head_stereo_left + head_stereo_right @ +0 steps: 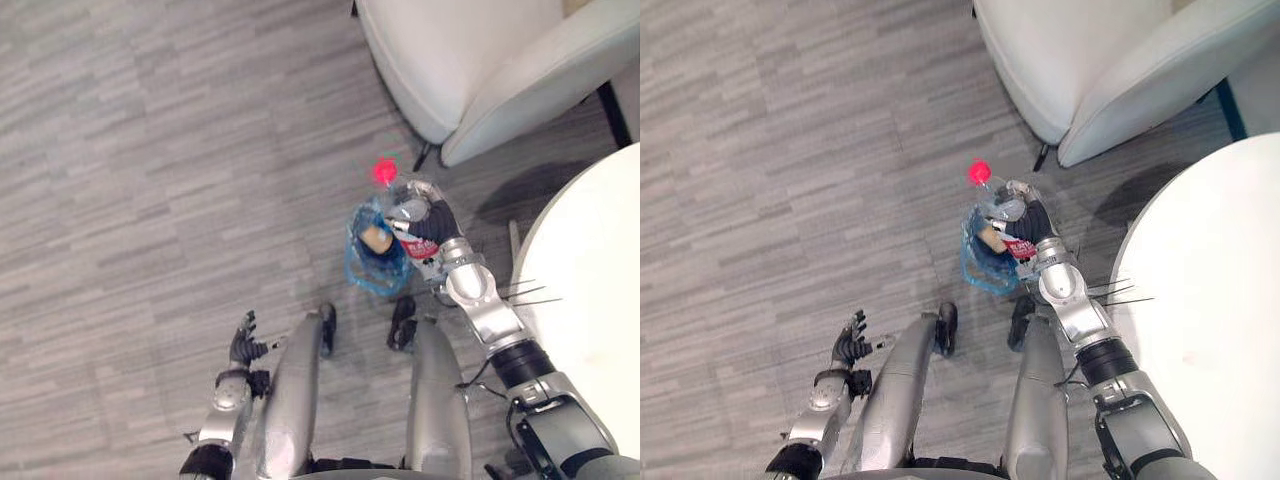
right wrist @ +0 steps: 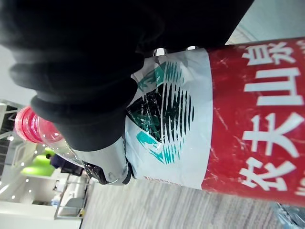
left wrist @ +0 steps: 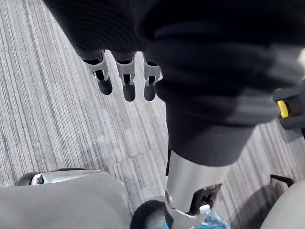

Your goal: Gather rubbish on tea table into small bin, then transfer packed bag to large trash can.

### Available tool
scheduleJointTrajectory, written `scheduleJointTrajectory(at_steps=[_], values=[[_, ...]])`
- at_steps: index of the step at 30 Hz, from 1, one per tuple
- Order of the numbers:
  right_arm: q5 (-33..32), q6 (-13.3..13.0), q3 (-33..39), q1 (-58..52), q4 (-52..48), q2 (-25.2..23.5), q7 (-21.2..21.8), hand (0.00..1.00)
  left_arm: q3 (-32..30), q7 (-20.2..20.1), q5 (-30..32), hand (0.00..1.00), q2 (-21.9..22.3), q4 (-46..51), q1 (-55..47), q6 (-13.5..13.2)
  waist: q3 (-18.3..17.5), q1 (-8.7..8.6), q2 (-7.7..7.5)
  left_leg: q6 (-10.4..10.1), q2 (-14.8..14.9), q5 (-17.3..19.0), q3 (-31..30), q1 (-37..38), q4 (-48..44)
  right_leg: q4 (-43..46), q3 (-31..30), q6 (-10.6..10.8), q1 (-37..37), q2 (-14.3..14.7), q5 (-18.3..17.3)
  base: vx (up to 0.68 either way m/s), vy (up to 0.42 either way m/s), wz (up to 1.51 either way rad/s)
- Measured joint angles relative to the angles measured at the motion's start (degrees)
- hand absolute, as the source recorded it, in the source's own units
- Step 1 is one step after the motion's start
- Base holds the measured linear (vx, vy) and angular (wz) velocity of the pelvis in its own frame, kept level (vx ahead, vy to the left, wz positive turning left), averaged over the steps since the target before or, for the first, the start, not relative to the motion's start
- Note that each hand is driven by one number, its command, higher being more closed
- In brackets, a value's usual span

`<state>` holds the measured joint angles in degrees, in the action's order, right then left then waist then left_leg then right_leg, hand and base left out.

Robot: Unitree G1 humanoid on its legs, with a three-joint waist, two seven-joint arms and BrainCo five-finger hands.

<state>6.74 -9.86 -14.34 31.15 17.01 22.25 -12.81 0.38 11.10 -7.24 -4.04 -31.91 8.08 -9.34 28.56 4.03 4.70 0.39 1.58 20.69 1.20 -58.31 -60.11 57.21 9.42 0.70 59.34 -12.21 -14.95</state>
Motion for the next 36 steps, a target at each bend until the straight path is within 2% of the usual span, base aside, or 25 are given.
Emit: scheduleJointTrajectory(at_steps=[4, 9, 10, 16, 21, 25, 30, 36], values=[[0.7, 1.2, 0.2, 6.3, -0.6, 0.4, -2.1, 1.00, -2.8, 1.5, -0.1, 0.00, -0.2, 5.2, 4.7, -0.6, 1.5, 0.04, -0.02, -0.4, 2.0, -0.3, 1.2, -12.0, -5.5, 6.1, -0.1, -0.4, 11.7, -1.0, -0.2, -0.15, -0.067, 0.13], [0.6, 1.6, 0.1, 12.1, -0.4, 0.7, -3.7, 1.00, -4.8, 1.8, -1.3, 0.00, -0.8, 10.5, 6.1, -2.3, 2.2, 0.30, -0.02, -0.4, 2.8, -0.8, 1.3, -20.0, -9.0, 10.1, -0.5, -0.8, 20.1, -1.1, -0.4, -0.09, -0.022, 0.02], [0.6, 1.7, 0.1, 13.4, -0.4, 0.8, -3.9, 0.00, -5.1, 1.9, -1.9, 0.00, -0.8, 11.3, 6.1, -2.5, 2.2, 0.43, -0.03, -0.6, 3.0, -1.1, 1.3, -21.0, -9.1, 10.3, -0.5, -1.2, 21.2, -1.0, -0.2, -0.05, -0.002, -0.02], [0.4, 1.6, 0.0, 17.3, 1.3, 1.5, -5.6, 0.00, -5.0, 2.7, -2.7, 0.00, -0.7, 12.3, 6.7, -3.5, 2.2, 1.27, -0.04, -1.3, 3.4, -1.5, 1.2, -23.4, -8.6, 10.5, -0.3, -1.4, 24.2, -0.9, -0.1, -0.05, 0.001, 0.01], [0.4, 1.7, 0.2, 17.9, 2.6, 1.8, -6.7, 0.00, -4.9, 2.8, -4.0, 0.00, -0.7, 12.2, 6.8, -3.8, 2.2, 1.18, -0.05, -2.1, 3.4, -2.0, 0.7, -23.8, -7.8, 10.2, 0.3, -1.5, 24.5, -0.9, -0.2, -0.05, 0.014, 0.04], [1.2, 1.7, 0.2, 17.5, 2.6, 1.8, -7.1, 0.00, -4.9, 2.8, -4.3, 0.00, -0.7, 12.0, 6.8, -3.8, 2.2, 0.95, -0.07, -1.9, 3.5, -2.6, 0.4, -23.7, -7.2, 9.8, 0.7, -1.6, 24.3, -0.9, -0.1, -0.04, 0.014, 0.02], [6.9, 1.7, -0.2, 14.3, 2.1, 1.9, -6.7, 0.00, -5.0, 2.9, -4.2, 0.00, -0.8, 11.0, 6.8, -3.4, 2.1, 0.05, -0.25, -2.0, 3.7, -3.1, 0.2, -22.4, -6.0, 8.1, 1.4, -1.9, 22.6, -0.6, 0.1, -0.04, 0.024, -0.03], [15.5, 1.6, -2.5, 9.8, 1.8, 2.1, -5.8, 0.00, -5.1, 3.0, -3.1, 0.00, -0.9, 10.2, 6.8, -3.4, 2.2, -0.08, -1.11, -2.3, 4.1, -3.7, 0.3, -20.7, -3.3, 5.1, 1.8, -1.8, 20.8, 0.1, 0.8, -0.03, 0.022, -0.03]])
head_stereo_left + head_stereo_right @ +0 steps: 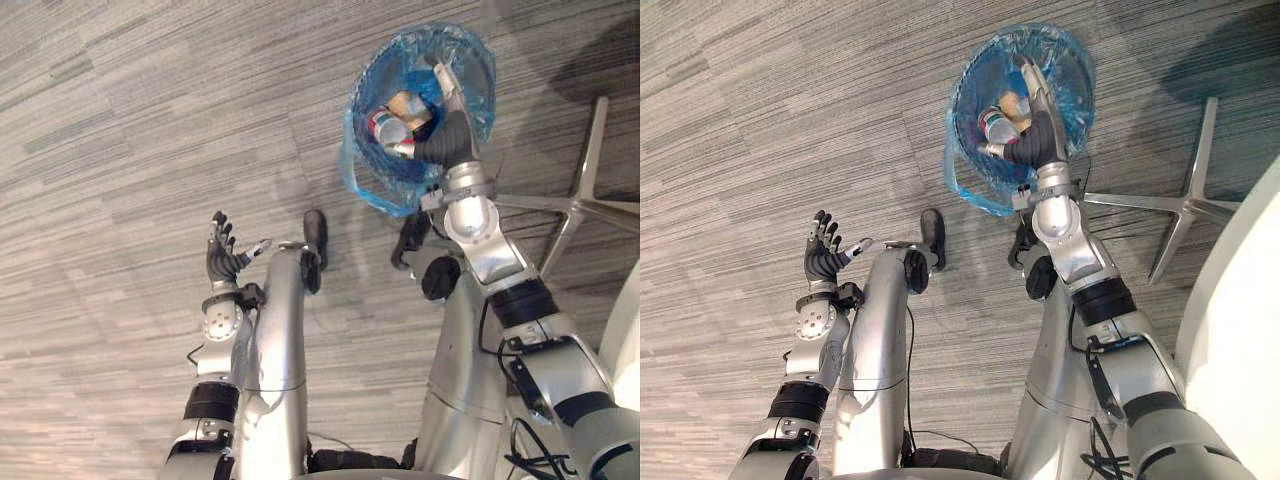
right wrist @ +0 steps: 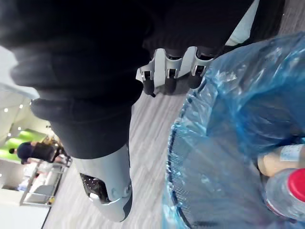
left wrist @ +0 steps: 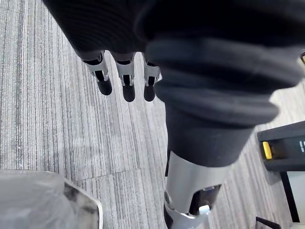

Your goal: Gather rubbish on tea table into small bin, then transfer packed bag to large trash can.

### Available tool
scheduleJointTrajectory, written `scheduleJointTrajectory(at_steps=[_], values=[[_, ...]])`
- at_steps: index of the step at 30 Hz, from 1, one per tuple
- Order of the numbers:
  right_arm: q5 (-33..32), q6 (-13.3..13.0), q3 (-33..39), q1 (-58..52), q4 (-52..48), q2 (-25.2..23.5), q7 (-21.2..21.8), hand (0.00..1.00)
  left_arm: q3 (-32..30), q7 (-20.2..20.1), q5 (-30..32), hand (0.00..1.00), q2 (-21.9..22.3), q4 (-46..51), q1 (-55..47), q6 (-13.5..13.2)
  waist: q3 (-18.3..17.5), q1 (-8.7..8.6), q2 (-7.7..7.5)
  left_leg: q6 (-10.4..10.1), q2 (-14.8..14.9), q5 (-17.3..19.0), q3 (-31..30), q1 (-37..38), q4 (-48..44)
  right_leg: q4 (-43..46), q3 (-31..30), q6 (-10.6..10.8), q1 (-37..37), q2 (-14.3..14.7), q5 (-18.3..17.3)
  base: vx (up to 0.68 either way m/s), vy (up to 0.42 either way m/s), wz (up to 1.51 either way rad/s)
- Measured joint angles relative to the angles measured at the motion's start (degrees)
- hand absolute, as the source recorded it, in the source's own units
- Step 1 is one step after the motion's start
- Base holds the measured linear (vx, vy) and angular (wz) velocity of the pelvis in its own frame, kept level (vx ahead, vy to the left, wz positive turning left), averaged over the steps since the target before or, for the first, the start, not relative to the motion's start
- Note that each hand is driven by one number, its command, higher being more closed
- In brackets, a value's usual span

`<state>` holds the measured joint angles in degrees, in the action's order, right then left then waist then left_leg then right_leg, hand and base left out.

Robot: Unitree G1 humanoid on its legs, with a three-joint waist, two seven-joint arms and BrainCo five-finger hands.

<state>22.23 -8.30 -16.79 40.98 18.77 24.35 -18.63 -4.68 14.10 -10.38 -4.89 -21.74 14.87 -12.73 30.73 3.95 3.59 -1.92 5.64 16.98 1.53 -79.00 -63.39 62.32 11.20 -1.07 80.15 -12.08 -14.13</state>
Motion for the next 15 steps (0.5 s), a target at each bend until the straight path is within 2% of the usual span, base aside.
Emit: scheduleJointTrajectory(at_steps=[4, 11, 12, 15], values=[[7.4, 0.1, -4.0, -0.8, 1.7, -0.1, 1.2, 0.00, -0.1, 0.2, 1.0, 0.00, -0.1, -0.1, 0.0, 0.0, 0.0, -0.04, -0.03, 0.5, 0.0, -0.9, 0.1, 0.1, 1.5, -1.5, 0.4, -0.8, -0.2, 0.1, 0.9, -0.01, 0.009, 0.00], [12.1, 2.7, -8.5, 3.3, 12.4, -1.2, 2.6, 0.00, 0.0, 0.6, 1.4, 0.00, -0.3, -0.9, 0.6, 0.0, 0.0, -0.10, -0.16, -0.1, -0.4, -2.4, -0.1, 0.4, 5.0, -3.9, 1.1, -0.2, -0.5, -0.1, 1.2, -0.03, 0.019, 0.06], [12.2, 2.8, -9.3, 4.2, 14.6, -1.6, 2.7, 1.00, 0.0, 0.7, 1.4, 0.00, -0.3, -1.4, 1.0, 0.0, 0.0, 0.01, -0.17, -0.3, -0.6, -2.8, -0.3, 0.4, 5.5, -4.2, 1.3, -0.2, -0.5, -0.1, 1.2, -0.03, 0.011, 0.12], [13.9, 4.3, -11.3, 6.7, 19.2, -3.3, 4.0, 1.00, -0.1, 1.0, 1.3, 0.00, -0.6, -2.3, 2.3, 0.0, -0.1, 0.00, -0.33, -0.6, -0.7, -3.1, -0.8, -0.3, 6.0, -4.2, 1.8, -0.2, 0.2, -0.1, 1.2, -0.02, 0.014, 0.08]])
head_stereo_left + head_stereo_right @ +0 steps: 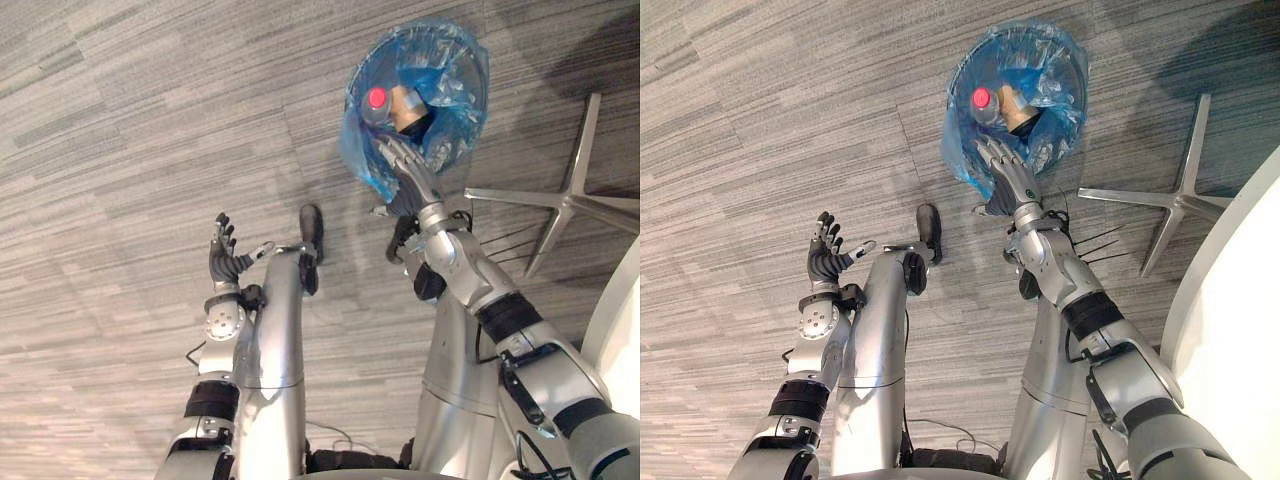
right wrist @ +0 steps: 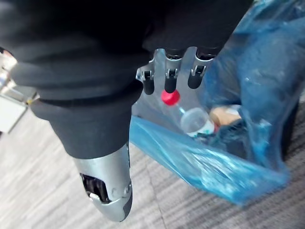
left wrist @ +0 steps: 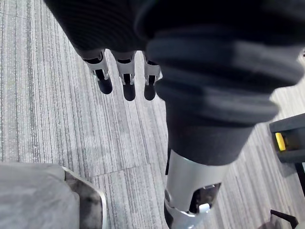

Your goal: Gather rubbish on tea table into small bin, then transfer packed bag to large trash can.

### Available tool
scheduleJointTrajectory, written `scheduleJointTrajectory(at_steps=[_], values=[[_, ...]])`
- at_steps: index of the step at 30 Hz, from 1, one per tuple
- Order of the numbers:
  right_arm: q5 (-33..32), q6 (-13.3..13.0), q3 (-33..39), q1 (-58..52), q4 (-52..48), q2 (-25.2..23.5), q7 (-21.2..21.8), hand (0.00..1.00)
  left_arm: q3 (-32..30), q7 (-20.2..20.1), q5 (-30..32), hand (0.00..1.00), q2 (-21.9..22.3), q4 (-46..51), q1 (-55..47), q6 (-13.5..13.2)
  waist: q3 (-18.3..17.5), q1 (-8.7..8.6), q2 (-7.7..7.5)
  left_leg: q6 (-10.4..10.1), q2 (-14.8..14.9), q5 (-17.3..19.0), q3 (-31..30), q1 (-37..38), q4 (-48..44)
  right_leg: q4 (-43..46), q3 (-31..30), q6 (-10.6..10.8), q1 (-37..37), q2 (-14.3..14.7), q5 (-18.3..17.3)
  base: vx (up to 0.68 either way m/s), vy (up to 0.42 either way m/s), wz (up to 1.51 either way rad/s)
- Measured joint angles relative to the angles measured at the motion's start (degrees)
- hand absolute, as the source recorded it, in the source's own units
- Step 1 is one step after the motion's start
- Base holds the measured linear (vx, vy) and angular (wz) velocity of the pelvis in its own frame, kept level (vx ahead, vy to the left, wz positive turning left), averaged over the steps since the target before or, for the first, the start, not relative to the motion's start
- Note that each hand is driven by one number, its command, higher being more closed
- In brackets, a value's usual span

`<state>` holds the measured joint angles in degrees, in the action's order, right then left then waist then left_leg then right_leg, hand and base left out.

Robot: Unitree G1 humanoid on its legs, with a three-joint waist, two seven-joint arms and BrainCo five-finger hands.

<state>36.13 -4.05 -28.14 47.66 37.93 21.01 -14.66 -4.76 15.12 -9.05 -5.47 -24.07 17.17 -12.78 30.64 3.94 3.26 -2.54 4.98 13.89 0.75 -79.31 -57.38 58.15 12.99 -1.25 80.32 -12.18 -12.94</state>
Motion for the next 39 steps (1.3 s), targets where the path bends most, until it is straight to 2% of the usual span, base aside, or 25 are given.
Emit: scheduleJointTrajectory(at_steps=[5, 12, 17, 20, 23, 29, 31, 33, 35, 39], values=[[0.3, 0.8, 0.1, 4.5, 3.7, -2.7, -0.2, 1.00, -0.1, 0.1, -0.1, 0.00, -0.4, -0.9, 2.0, -0.2, 0.0, 0.01, -0.21, -0.8, -0.1, -0.8, -1.2, -1.4, 0.7, 0.1, 1.1, 0.0, 1.1, -0.1, 0.0, -0.02, 0.017, 0.08], [-2.9, 2.0, 1.6, 5.1, 3.4, -2.6, -1.6, 1.00, -0.1, 0.1, -0.4, 0.00, -0.3, -1.3, 2.2, -0.1, -0.1, -0.03, -0.29, -1.7, -0.1, -1.4, -2.0, -1.3, 1.3, 0.2, 1.7, 0.0, 1.1, 0.0, -0.1, -0.01, 0.009, 0.04], [-6.0, 2.0, 3.7, 2.7, -3.1, -3.6, -1.8, 1.00, -0.4, 0.0, -0.4, 0.00, -0.3, -1.3, 2.3, 0.2, -0.4, -0.01, -0.90, -2.0, 0.0, -1.6, -2.1, -1.0, 1.2, 0.3, 1.8, 0.0, 0.8, 0.1, -0.1, 0.00, 0.000, 0.00], [-8.5, 1.8, 5.7, -0.2, -8.4, -4.0, -1.9, 1.00, -0.4, -0.1, -0.3, 0.00, -0.3, -1.5, 2.2, 1.3, -0.7, -0.07, -1.38, -1.9, 0.2, -1.6, -2.3, 0.1, 0.8, 0.5, 1.9, -0.1, -0.6, 0.2, -0.1, -0.01, 0.009, -0.01], [-11.6, 1.6, 8.0, -4.0, -14.4, -4.8, -2.0, 1.00, -0.4, -0.1, -0.2, 0.00, 0.1, -2.4, 2.0, 1.9, -1.3, -0.15, -2.51, -1.9, 0.4, -1.6, -2.3, 2.5, 1.0, -0.2, 2.0, -0.1, -3.1, 0.5, -0.1, -0.03, 0.033, -0.05], [-16.6, 0.2, 10.4, -13.5, -24.0, -7.3, -1.8, 1.00, 0.3, -0.6, 0.2, 0.00, 1.0, -2.4, -0.7, 3.5, -2.3, -0.43, -4.27, -1.8, 0.3, -2.2, -2.2, 12.2, 6.0, -4.5, 2.8, -0.1, -12.8, 0.9, -0.1, 0.00, 0.005, 0.03], [-18.6, 0.1, 10.3, -17.5, -26.1, -8.0, -1.4, 1.00, 1.1, -1.3, 0.2, 0.00, 1.0, -2.4, -2.4, 3.9, -2.3, -0.33, -4.44, -2.2, 0.0, -2.9, -2.1, 17.3, 9.0, -6.9, 3.4, -1.0, -17.8, 0.9, 0.5, 0.03, -0.001, 0.13], [-22.4, 0.0, 10.1, -23.7, -29.0, -9.9, 0.0, 1.00, 2.9, -1.4, 0.3, 0.00, 1.1, -2.5, -6.0, 4.1, -2.5, -0.42, -4.69, -2.3, 0.0, -3.5, -1.6, 26.4, 14.4, -11.7, 4.0, -1.5, -26.6, 1.3, 0.9, 0.06, -0.014, 0.02], [-25.4, -0.3, 10.0, -28.5, -30.9, -11.6, 1.3, 1.00, 3.1, -1.9, 0.8, 0.00, 1.3, -2.5, -9.2, 4.3, -3.9, -0.44, -5.83, -2.3, -0.1, -4.4, -0.7, 32.8, 18.7, -15.2, 4.3, -2.1, -32.4, 1.6, 1.5, 0.12, -0.023, -0.02], [-31.9, -1.3, 9.8, -37.0, -35.0, -13.0, 4.0, 1.00, 3.1, -3.6, 0.8, 0.00, 1.9, -3.9, -15.2, 5.1, -7.9, -0.59, -6.51, -2.0, -0.1, -6.1, -0.5, 45.0, 27.5, -23.8, 5.6, -0.8, -44.7, 2.8, 2.9, 0.15, -0.010, 0.04]])
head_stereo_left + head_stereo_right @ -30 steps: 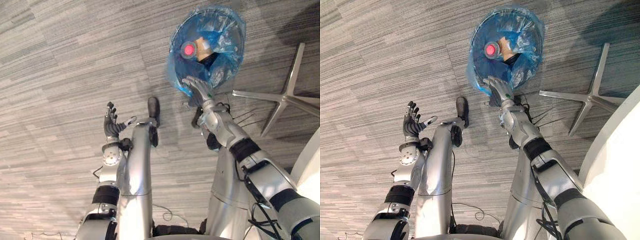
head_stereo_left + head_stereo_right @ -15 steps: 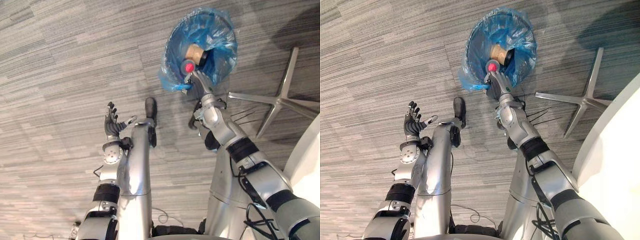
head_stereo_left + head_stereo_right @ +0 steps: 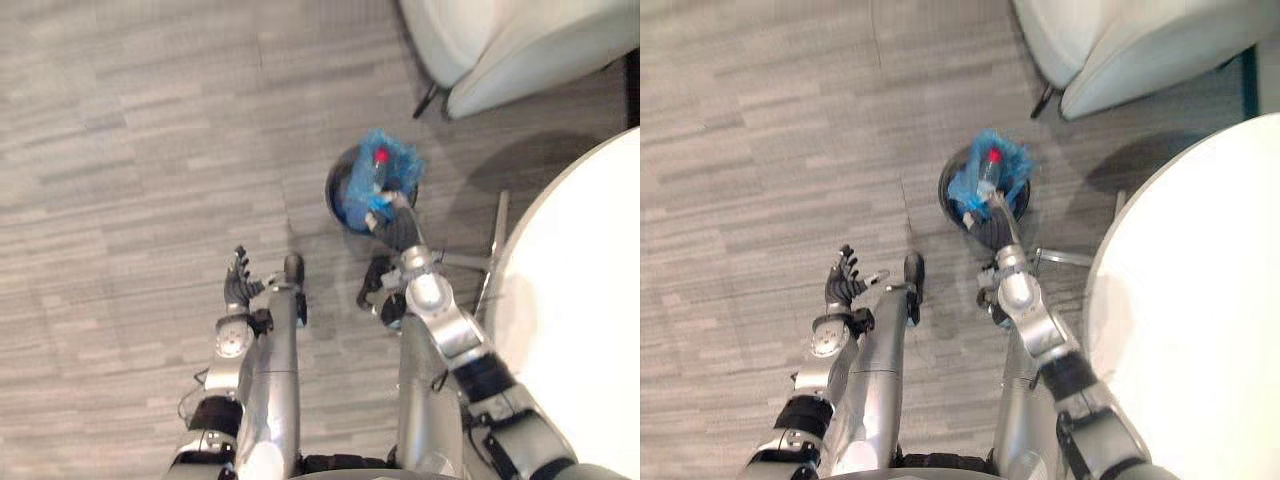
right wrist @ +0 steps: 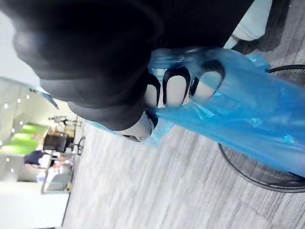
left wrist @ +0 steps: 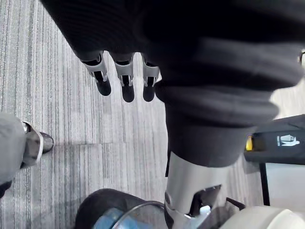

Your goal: Gather rubbish on tea table into small bin, then transfer packed bag to large trash can.

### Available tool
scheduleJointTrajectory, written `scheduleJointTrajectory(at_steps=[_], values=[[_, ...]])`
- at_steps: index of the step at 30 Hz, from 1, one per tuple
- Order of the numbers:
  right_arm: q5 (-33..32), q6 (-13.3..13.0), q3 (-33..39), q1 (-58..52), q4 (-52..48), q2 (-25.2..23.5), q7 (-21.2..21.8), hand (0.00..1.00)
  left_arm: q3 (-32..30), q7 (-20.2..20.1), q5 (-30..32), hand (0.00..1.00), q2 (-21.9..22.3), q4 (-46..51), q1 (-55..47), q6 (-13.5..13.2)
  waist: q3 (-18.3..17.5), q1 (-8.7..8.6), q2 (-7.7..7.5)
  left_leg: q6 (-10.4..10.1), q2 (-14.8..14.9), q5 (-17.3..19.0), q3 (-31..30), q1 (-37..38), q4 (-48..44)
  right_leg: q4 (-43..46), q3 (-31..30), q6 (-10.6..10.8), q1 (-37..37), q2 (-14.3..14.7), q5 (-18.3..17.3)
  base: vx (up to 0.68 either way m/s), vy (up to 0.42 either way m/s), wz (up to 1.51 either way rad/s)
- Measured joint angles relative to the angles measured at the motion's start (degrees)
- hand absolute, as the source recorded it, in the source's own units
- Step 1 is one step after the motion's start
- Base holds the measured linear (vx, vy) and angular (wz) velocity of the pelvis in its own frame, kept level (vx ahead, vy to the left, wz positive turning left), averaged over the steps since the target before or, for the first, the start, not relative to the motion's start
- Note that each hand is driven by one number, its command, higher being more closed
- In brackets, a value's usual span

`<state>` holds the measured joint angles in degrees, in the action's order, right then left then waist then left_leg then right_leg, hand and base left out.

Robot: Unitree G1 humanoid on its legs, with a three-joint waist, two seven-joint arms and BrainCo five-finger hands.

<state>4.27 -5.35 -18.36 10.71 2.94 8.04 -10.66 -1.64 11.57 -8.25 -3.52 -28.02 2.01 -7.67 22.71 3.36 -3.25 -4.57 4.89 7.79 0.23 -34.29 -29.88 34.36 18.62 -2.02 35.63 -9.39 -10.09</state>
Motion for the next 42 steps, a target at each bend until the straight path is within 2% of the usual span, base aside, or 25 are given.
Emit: scheduleJointTrajectory(at_steps=[4, 8, 12, 16, 17, 18, 19, 20, 21, 22, 23, 24, 25, 26, 27, 28, 29, 30, 31, 33, 35, 36, 39, 41, 42], values=[[-4.7, -1.5, 0.5, -5.0, 0.1, -2.1, 3.5, 1.00, 1.1, -1.6, 0.4, 0.00, -0.3, -6.5, -5.1, 0.0, -7.0, 0.04, -0.38, 0.5, -0.1, -3.1, 1.6, 11.2, 11.5, -11.1, -0.8, 0.9, -9.8, 2.3, 3.6, 0.20, 0.015, -0.14], [-7.6, -2.1, 1.3, -5.7, 0.2, -2.0, 6.7, 1.00, 1.7, -2.9, 2.4, 0.00, -1.3, -8.8, -7.7, 0.6, -9.1, -0.88, -0.36, 0.8, -0.1, -4.8, 2.8, 18.4, 18.2, -18.7, -1.6, 1.2, -16.6, 3.9, 6.8, 0.18, 0.059, -0.22], [-11.5, -2.2, 4.0, -7.8, -1.0, -1.9, 8.9, 1.00, 1.4, -4.0, 3.5, 0.00, -1.9, -8.7, -11.3, 0.8, -11.9, -0.97, -0.01, 0.9, -0.1, -5.0, 4.9, 25.6, 21.8, -25.8, -4.5, 2.2, -23.8, 5.4, 9.7, 0.11, 0.060, -0.33], [-14.2, -3.4, 3.7, -7.0, -5.6, -2.0, 10.2, 1.00, 0.8, -4.0, 3.4, 0.00, -2.0, -7.9, -12.3, 0.7, -12.3, -0.80, 0.34, 1.2, 0.0, -4.8, 7.6, 26.5, 21.3, -28.3, -8.9, 2.8, -24.1, 6.1, 13.0, -0.01, 0.062, -0.56], [-15.2, -3.5, 3.6, -6.7, -6.6, -2.1, 10.5, 1.00, 0.7, -4.0, 3.3, 0.00, -2.1, -6.9, -12.3, 0.7, -12.3, -0.78, 0.35, 2.1, 0.0, -3.9, 7.9, 25.7, 19.7, -27.7, -9.6, 2.8, -23.5, 6.1, 13.1, -0.13, 0.071, -0.35], [-15.8, -4.0, 3.6, -5.6, -6.8, -1.9, 10.9, 1.00, 0.4, -4.0, 3.2, 0.00, -2.1, -4.7, -12.2, 0.7, -12.3, -0.74, 0.39, 2.9, -0.2, -3.1, 7.9, 23.9, 16.9, -25.4, -10.6, 3.5, -21.6, 6.1, 13.5, -0.20, 0.090, -0.34], [-16.4, -4.5, 3.7, -4.3, -6.9, -1.9, 10.9, 1.00, -0.4, -4.1, 3.0, 0.00, -2.0, -2.0, -12.0, 0.5, -12.0, -0.51, 0.88, 3.4, 0.9, -3.4, 7.6, 22.2, 15.2, -24.4, -12.1, 6.0, -20.7, 6.4, 13.5, -0.19, 0.073, -0.24], [-17.0, -4.7, 3.7, -3.6, -7.1, -1.9, 10.9, 1.00, -0.7, -4.0, 2.8, 0.00, -2.1, -0.5, -12.0, 0.2, -11.6, -0.49, 1.16, 3.5, 1.1, -3.2, 7.5, 21.9, 14.7, -18.3, -12.6, 5.4, -19.1, 6.2, 9.8, -0.19, 0.050, 0.19], [-17.8, -5.5, 4.0, -3.3, -7.8, -2.0, 10.8, 1.00, -0.7, -4.0, 2.6, 0.00, -2.5, 1.6, -11.6, -0.3, -11.3, -0.72, 1.14, 3.8, 0.2, -3.0, 6.3, 20.9, 13.2, -4.0, -13.3, 4.8, -17.4, 4.6, 2.3, -0.21, -0.014, 0.64], [-17.8, -5.5, 3.9, -2.7, -8.7, -1.9, 10.7, 1.00, -0.8, -4.0, 2.2, 0.00, -2.6, 4.0, -11.8, -0.4, -10.7, -0.38, 1.20, 3.9, -0.5, -3.0, 4.5, 20.3, 11.4, 4.8, -14.9, 6.6, -18.6, 4.0, -2.1, -0.23, -0.044, 0.87], [-17.8, -5.6, 3.6, -1.9, -9.0, -1.8, 10.7, 1.00, -0.9, -3.9, 2.1, 0.00, -2.8, 5.9, -12.1, -0.4, -10.1, 0.36, 1.39, 3.9, -1.0, -3.0, 3.6, 19.8, 10.4, 8.6, -16.1, 7.2, -20.0, 3.9, -4.1, -0.28, -0.124, 0.75], [-17.9, -5.9, 3.3, -0.7, -9.0, -1.9, 10.5, 1.00, -0.9, -3.7, 2.0, 0.00, -2.9, 8.1, -12.5, -0.4, -10.1, 1.01, 1.26, 3.8, -1.5, -3.1, 2.6, 18.7, 9.4, 9.7, -17.0, 7.3, -22.1, 3.9, -5.8, -0.31, -0.171, 0.61], [-17.8, -6.0, 2.0, 2.3, -9.0, -1.3, 9.9, 1.00, -1.0, -3.7, 2.0, 0.00, -2.9, 11.3, -13.1, -0.6, -10.0, 1.96, 1.34, 3.0, -2.0, -4.1, 1.3, 16.6, 8.6, 6.0, -17.7, 6.0, -23.9, 4.4, -9.1, -0.33, -0.181, 0.49], [-17.8, -6.1, 1.4, 4.2, -9.0, -0.6, 9.7, 1.00, -1.0, -3.8, 1.8, 0.00, -2.9, 12.7, -13.3, -0.8, -9.8, 2.30, 1.63, 2.5, -2.0, -5.2, 0.8, 15.5, 8.9, 3.1, -17.5, 5.3, -24.4, 4.9, -10.0, -0.36, -0.166, 0.44], [-17.9, -6.6, 0.2, 8.2, -9.0, 0.9, 9.6, 1.00, -0.9, -3.8, 1.4, 0.00, -1.8, 15.1, -13.6, -1.5, -9.8, 2.82, 2.96, 1.5, -1.7, -8.0, -1.0, 13.3, 11.5, -4.5, -16.5, 3.1, -25.1, 6.5, -11.2, -0.37, -0.151, 0.46], [-17.9, -7.6, 0.2, 11.5, -9.0, 3.6, 9.6, 1.00, 0.0, -3.8, 1.0, 0.00, -0.4, 16.5, -13.8, -1.7, -9.1, 3.05, 5.87, 1.4, 0.0, -11.2, -3.7, 12.7, 16.7, -8.2, -13.9, 1.8, -24.8, 9.4, -8.3, -0.48, -0.209, 0.58], [-17.9, -7.8, 0.4, 13.2, -9.0, 5.0, 9.3, 1.00, 1.0, -3.8, 0.9, 0.00, -0.1, 18.1, -14.5, -1.7, -9.1, 2.99, 6.57, 0.5, 0.8, -13.2, -4.7, 12.8, 21.5, -8.8, -12.8, 1.0, -23.6, 10.4, -6.7, -0.40, -0.191, 0.59], [-17.8, -7.8, 0.5, 14.2, -9.0, 5.9, 9.1, 1.00, 1.7, -3.9, 0.6, 0.00, 0.1, 19.3, -14.7, -1.7, -9.0, 2.97, 6.62, 0.2, 1.2, -13.1, -4.6, 13.0, 24.3, -9.1, -11.5, 0.3, -22.9, 10.4, -5.9, -0.31, -0.149, 0.73], [-17.7, -7.8, 0.6, 16.1, -8.7, 7.6, 8.6, 1.00, 2.8, -3.9, 0.3, 0.00, 0.4, 20.9, -14.5, -1.7, -8.9, 2.79, 6.58, -1.6, 2.2, -10.7, -3.4, 13.3, 28.3, -10.8, -9.1, -1.5, -22.1, 9.8, -3.4, -0.35, -0.114, 0.97], [-17.7, -7.8, 1.0, 19.1, -7.6, 9.8, 8.0, 1.00, 4.2, -4.1, 0.0, 0.00, 0.3, 22.6, -13.0, -1.8, -8.4, 1.88, 5.82, -0.8, 1.3, -10.5, 0.4, 11.1, 22.1, -11.6, -5.7, -2.6, -20.8, 7.4, -1.8, -0.33, -0.086, 0.92], [-17.7, -7.7, 1.7, 19.4, -7.5, 11.0, 8.1, 1.00, 5.5, -4.5, 0.1, 0.00, 0.3, 25.1, -12.3, -2.2, -8.4, 0.68, 5.81, 0.9, 0.0, -8.8, 3.8, 14.2, 12.6, -12.5, -4.0, -2.7, -20.6, 5.0, -0.1, -0.24, -0.030, 0.66], [-17.7, -7.7, 1.7, 19.5, -7.5, 11.5, 8.3, 1.00, 5.7, -5.0, 0.4, 0.00, -0.1, 26.8, -11.9, -3.2, -8.4, 0.35, 5.86, 2.0, 0.5, -5.6, 5.0, 17.6, 10.4, -13.4, -3.4, -2.7, -20.6, 4.5, 1.1, -0.27, -0.004, 0.48], [-17.9, -7.2, 1.6, 19.5, -7.5, 13.8, 10.0, 1.00, 8.6, -5.4, 1.7, 0.00, -1.8, 28.4, -8.3, -4.8, -8.6, -1.10, 6.12, 0.8, 2.1, 0.7, 7.1, 24.6, 11.9, -18.1, -1.3, -2.2, -21.6, 4.3, 5.3, -0.23, 0.075, 0.39], [-18.1, -7.1, 1.7, 19.4, -7.7, 14.5, 11.0, 1.00, 10.4, -5.5, 2.6, 0.00, -2.5, 28.4, -6.4, -5.1, -9.0, -2.60, 6.72, 0.9, 2.2, 0.6, 8.0, 28.2, 18.4, -20.0, 0.4, -1.3, -22.2, 4.4, 6.7, -0.17, 0.114, 0.47], [-18.4, -7.1, 2.0, 18.5, -8.5, 14.7, 11.4, 1.00, 11.7, -5.6, 4.0, 0.00, -2.9, 28.2, -4.8, -5.1, -9.4, -2.76, 5.86, -0.5, 1.6, -1.3, 8.1, 29.0, 22.3, -21.5, 0.4, -0.3, -22.3, 3.7, 7.6, -0.24, 0.172, 0.41]])
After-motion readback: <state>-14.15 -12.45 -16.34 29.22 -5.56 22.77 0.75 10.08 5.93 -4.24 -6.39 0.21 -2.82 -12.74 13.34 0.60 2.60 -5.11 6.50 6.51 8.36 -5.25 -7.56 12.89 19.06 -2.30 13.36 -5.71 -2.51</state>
